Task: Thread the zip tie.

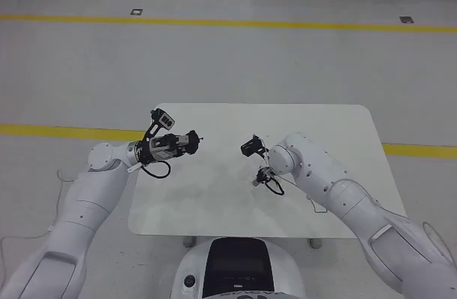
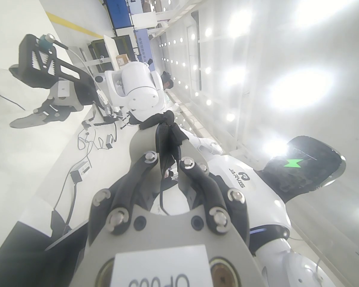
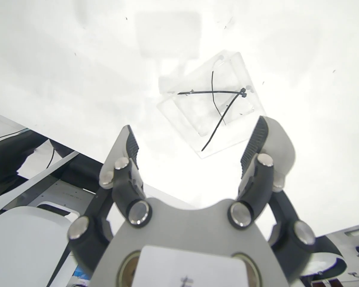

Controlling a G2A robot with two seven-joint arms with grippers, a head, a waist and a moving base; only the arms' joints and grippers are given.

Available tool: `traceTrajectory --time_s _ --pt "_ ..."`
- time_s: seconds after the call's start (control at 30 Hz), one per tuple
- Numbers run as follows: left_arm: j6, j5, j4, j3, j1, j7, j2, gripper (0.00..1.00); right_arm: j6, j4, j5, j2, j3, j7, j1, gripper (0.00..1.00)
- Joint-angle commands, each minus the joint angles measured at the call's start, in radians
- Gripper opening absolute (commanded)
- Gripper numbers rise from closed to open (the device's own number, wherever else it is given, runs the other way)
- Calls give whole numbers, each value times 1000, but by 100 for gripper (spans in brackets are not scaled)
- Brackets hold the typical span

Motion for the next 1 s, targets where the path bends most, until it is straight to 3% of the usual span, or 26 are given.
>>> traceTrajectory --time_s 0.0,0.17,0.6,0.97 --pt "0 0 0 0 0 0 0 0 1 15 -4 -4 -3 -7 3 25" --pt "0 0 0 0 0 0 0 0 -5 59 5 -16 -4 -35 13 0" --pt "0 0 0 0 0 0 0 0 -4 121 -3 -46 -25 -26 35 0" --pt "0 0 0 0 0 0 0 0 -82 189 27 -80 -59 18 60 0"
